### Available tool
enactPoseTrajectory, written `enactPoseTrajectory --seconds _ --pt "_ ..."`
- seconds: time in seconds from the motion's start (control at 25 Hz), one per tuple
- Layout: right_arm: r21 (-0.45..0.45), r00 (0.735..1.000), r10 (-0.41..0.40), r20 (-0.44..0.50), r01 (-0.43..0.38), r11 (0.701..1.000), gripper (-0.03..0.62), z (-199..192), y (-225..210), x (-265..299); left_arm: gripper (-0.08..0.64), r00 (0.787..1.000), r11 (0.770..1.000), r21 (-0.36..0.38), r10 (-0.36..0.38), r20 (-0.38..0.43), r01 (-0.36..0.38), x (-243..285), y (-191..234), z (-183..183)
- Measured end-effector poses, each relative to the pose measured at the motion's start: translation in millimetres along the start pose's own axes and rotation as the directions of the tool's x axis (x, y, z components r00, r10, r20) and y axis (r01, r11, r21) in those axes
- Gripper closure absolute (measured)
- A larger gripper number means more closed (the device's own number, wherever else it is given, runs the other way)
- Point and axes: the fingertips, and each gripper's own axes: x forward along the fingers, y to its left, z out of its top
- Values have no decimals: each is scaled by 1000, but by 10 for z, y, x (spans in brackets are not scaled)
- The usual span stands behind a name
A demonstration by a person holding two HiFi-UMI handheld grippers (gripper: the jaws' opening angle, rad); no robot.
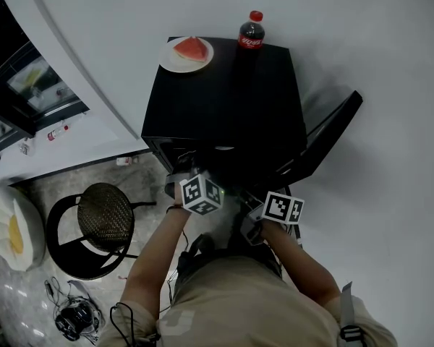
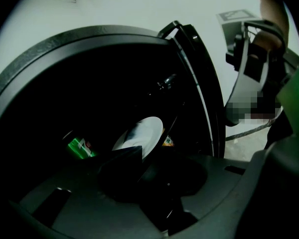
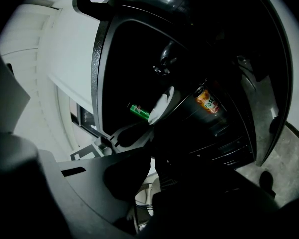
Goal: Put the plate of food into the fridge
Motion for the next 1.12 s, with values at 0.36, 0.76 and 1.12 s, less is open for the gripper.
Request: enactPoseTrajectory --seconds 0.36,0.76,1.12 --pt "-4 1000 -9 -8 9 1000 557 -53 -50 -26 503 999 998 -34 44 15 -43 27 86 -4" --pt "1 1000 -19 6 19 1000 557 -17 -78 -61 512 999 999 -43 34 5 -33 98 106 -3" --pt "-28 1000 -6 -9 6 1000 557 -69 3 -21 512 998 995 -93 48 41 -44 -74 59 -8"
